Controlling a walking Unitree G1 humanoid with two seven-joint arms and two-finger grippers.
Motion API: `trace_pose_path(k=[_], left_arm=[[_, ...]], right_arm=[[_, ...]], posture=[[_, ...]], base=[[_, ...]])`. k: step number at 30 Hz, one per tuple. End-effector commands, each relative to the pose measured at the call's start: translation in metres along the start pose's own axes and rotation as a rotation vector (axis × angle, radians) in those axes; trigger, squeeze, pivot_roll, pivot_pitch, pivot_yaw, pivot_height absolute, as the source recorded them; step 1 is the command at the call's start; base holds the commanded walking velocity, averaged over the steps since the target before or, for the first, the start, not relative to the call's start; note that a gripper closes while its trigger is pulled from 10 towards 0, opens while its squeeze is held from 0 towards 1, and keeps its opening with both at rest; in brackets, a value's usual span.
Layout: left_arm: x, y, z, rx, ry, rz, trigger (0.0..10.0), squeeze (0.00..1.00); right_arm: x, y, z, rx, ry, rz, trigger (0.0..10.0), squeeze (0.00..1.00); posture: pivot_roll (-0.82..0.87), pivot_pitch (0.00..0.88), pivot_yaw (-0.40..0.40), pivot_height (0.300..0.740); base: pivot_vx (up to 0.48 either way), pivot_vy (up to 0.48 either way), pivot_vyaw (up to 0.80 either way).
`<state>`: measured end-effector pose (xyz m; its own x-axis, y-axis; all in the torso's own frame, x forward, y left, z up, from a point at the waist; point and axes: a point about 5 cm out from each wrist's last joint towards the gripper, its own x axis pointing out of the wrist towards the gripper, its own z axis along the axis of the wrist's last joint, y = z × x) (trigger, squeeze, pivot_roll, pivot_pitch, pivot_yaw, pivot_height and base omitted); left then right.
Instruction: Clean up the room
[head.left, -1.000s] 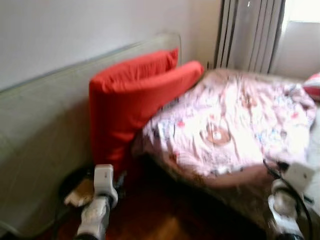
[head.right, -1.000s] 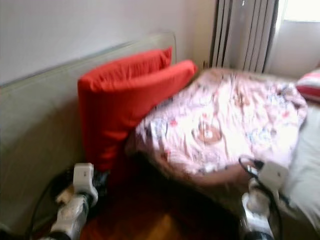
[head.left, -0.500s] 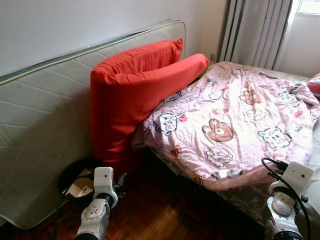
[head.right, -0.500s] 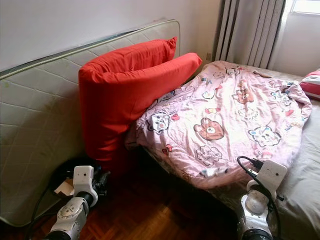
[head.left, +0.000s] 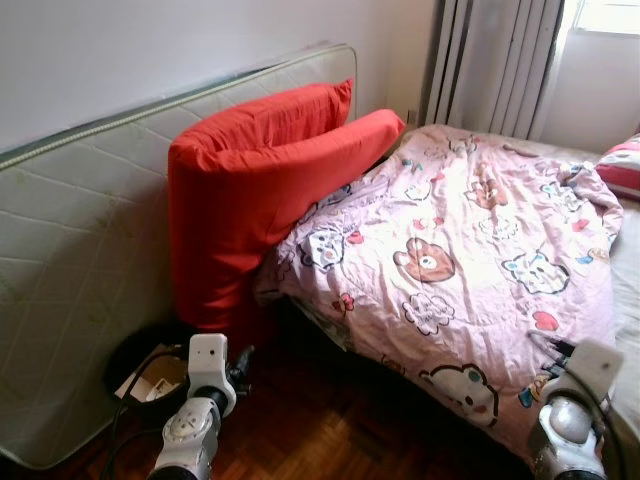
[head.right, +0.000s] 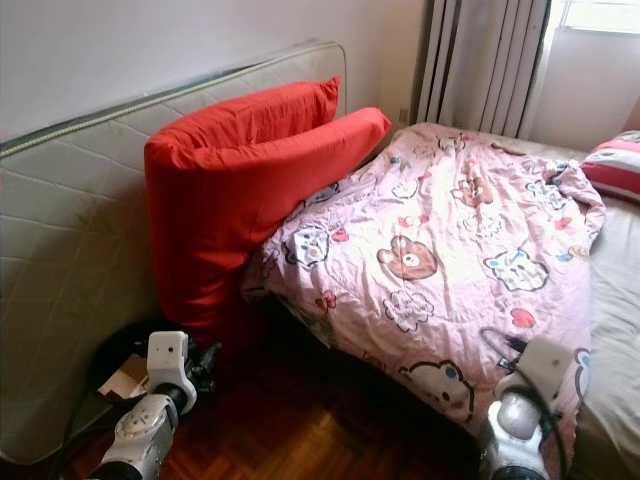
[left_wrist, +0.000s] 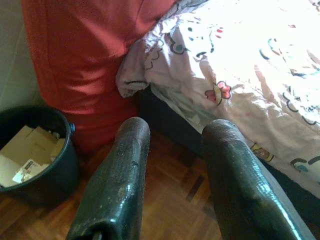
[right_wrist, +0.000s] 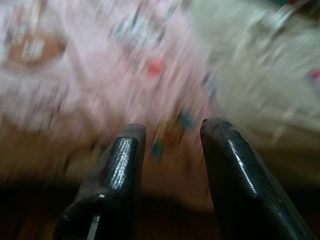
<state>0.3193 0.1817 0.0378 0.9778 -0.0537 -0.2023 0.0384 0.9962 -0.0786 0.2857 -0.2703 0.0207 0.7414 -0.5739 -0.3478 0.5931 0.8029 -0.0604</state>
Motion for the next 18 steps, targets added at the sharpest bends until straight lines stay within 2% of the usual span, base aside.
trace_pose_path(k=[1,3,5,7,8,10,12,13,16,18], left_arm=[[-0.006,0.002,-0.016,0.0,0.08,0.004,10.0,0.0],[-0.012,0.005,-0.026,-0.005,0.127,0.007,10.0,0.0],[-0.016,0.006,-0.035,-0.004,0.174,0.013,10.0,0.0],[-0.025,0.01,-0.05,0.003,0.251,0.028,10.0,0.0],[-0.032,0.012,-0.06,0.032,0.313,0.044,10.0,0.0],[-0.036,0.014,-0.067,0.04,0.352,0.053,10.0,0.0],[-0.046,0.017,-0.079,0.006,0.397,0.076,10.0,0.0],[-0.046,0.017,-0.079,0.006,0.397,0.076,10.0,0.0],[-0.067,0.028,-0.101,-0.009,0.506,0.119,10.0,0.0],[-0.073,0.031,-0.106,-0.008,0.533,0.127,10.0,0.0]], right_arm=[[-0.009,-0.001,-0.029,-0.033,0.12,0.058,10.0,0.0],[-0.021,0.003,-0.054,-0.038,0.223,0.157,10.0,0.0],[-0.03,0.006,-0.07,-0.053,0.283,0.234,10.0,0.0],[-0.045,0.007,-0.093,-0.145,0.364,0.321,10.0,0.0],[-0.055,0.002,-0.109,-0.181,0.427,0.326,10.0,0.0],[-0.061,-0.002,-0.118,-0.172,0.463,0.317,10.0,0.0],[-0.067,-0.006,-0.127,-0.106,0.499,0.298,10.0,0.0],[-0.067,-0.006,-0.127,-0.106,0.499,0.298,10.0,0.0],[-0.075,-0.008,-0.136,-0.106,0.531,0.317,10.0,0.0],[-0.076,-0.008,-0.137,-0.107,0.537,0.319,10.0,0.0]], posture=[[-0.06,0.032,0.048,0.74],[-0.07,0.028,0.051,0.74],[-0.07,0.027,0.051,0.74],[-0.07,0.021,0.051,0.74],[-0.07,0.017,0.048,0.74],[-0.07,0.014,0.047,0.74],[-0.07,0.006,0.047,0.74],[-0.07,0.006,0.047,0.74],[-0.07,0.0,0.046,0.74],[-0.07,0.0,0.045,0.74]], base=[[0.0,0.0,0.0],[0.0,0.0,0.0],[0.0,0.0,0.0],[0.0,0.0,0.0],[0.0,0.0,0.0],[0.0,0.0,0.0],[0.0,0.0,0.0],[0.0,0.0,0.0],[0.0,0.0,0.0],[0.0,0.0,0.0]])
